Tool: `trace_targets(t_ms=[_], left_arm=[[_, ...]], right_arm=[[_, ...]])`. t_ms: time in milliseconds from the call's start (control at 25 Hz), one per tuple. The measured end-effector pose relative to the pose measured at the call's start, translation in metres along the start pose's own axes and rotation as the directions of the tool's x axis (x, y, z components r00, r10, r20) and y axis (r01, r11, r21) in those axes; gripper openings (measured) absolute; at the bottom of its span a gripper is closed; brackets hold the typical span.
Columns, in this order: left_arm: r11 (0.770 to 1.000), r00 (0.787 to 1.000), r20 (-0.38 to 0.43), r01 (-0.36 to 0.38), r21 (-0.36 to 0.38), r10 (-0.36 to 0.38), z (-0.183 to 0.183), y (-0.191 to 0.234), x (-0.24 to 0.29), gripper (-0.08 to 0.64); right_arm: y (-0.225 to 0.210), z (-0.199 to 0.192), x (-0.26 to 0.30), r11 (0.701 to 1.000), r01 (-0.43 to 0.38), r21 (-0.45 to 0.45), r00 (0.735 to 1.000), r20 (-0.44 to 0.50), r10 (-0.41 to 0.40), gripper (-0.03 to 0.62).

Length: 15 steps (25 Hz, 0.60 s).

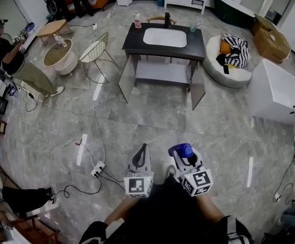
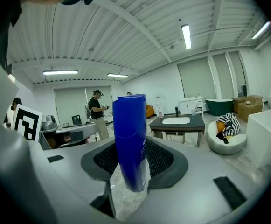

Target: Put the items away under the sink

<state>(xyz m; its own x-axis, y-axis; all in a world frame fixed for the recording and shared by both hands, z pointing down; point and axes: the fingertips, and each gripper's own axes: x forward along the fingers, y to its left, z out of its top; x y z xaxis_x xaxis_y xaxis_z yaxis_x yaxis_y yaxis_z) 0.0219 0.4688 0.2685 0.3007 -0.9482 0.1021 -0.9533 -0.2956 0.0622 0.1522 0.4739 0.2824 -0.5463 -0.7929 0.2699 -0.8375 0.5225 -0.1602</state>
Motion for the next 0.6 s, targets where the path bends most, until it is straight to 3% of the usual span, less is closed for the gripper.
trace_targets(t_ms=[360, 600], left_arm=[[1.0, 1.0, 0.02, 0.001, -0.008, -0.001, 0.003, 0.04, -0.016, 0.015], [0.998, 0.998, 0.028, 0.055, -0.023, -0.055, 0.0, 0.059, -0.025, 0.015]], right_arm=[[0.034, 0.005, 0.02, 1.0, 0.019, -0.008, 1.0, 0.004, -0.019, 0.158], [0.057, -0.001, 0.033, 0.999, 0.055, -0.003, 0.998, 0.012, -0.055, 0.158]])
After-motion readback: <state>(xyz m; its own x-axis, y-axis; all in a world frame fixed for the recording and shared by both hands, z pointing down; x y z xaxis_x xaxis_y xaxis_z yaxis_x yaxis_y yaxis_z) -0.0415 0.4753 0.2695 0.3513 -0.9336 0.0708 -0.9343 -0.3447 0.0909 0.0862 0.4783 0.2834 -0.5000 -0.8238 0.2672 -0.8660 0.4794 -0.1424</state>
